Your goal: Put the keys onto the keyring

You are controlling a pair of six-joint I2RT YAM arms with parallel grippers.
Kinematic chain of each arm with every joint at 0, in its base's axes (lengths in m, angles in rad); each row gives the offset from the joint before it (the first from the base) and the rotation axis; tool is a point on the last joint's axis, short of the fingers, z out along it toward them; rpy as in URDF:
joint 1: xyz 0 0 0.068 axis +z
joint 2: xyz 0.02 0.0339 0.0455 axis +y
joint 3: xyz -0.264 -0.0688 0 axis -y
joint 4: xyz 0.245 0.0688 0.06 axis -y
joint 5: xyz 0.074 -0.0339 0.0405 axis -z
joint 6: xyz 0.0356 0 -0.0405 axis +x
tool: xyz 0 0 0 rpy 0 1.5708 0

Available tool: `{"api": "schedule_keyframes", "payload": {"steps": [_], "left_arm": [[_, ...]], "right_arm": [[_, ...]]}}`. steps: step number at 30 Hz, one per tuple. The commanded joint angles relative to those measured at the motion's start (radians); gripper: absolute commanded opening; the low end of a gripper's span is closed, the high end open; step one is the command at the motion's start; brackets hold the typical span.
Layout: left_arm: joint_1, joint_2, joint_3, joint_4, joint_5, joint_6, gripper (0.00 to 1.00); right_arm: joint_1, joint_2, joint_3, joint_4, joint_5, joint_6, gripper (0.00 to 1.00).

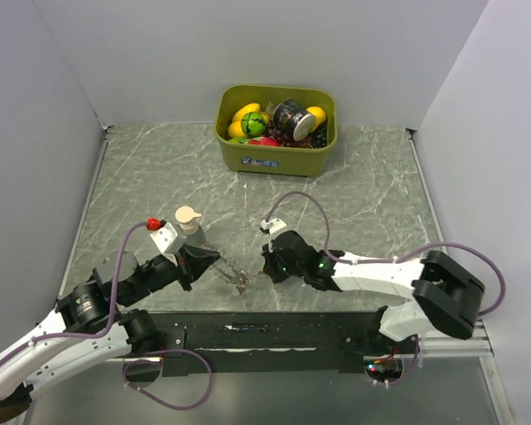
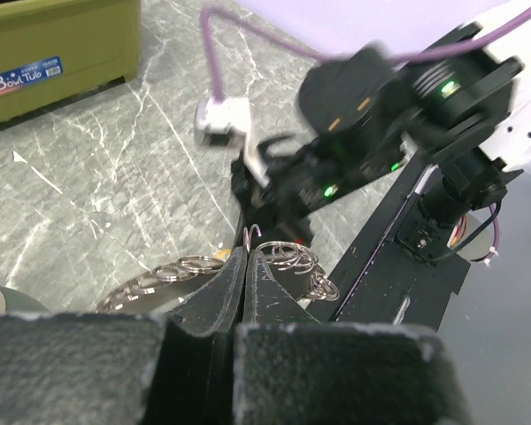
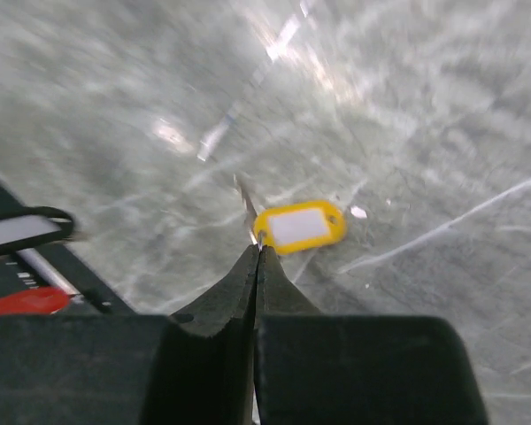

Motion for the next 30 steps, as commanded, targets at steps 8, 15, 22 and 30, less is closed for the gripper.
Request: {"api": "schedule_keyframes", "payload": {"steps": [8,15,22,30], "left_arm": [[-0.004,0.044,0.007,0.067,0.049,0.062,0.01],[-0.003,0.107,0.012,0.059,0.148,0.163,0.01],[-0.003,0.145,-0.005,0.105,0.337,0.284,0.01],[-0.004,0.226,0.018,0.155,0.35,0.278,0.01]], "right_arm": [[-0.007,-0.317,0.029,-0.064,-0.096,-0.323,0.0],[-0.011,-0.476,0.059,-0.161,-0.127,-0.573,0.0],[-0.021,-0.655,0.061,-0.161,-0.272,-0.651,0.0],[-0.042,-0.604,0.171,-0.247,-0.47,-0.728,0.0]]}}
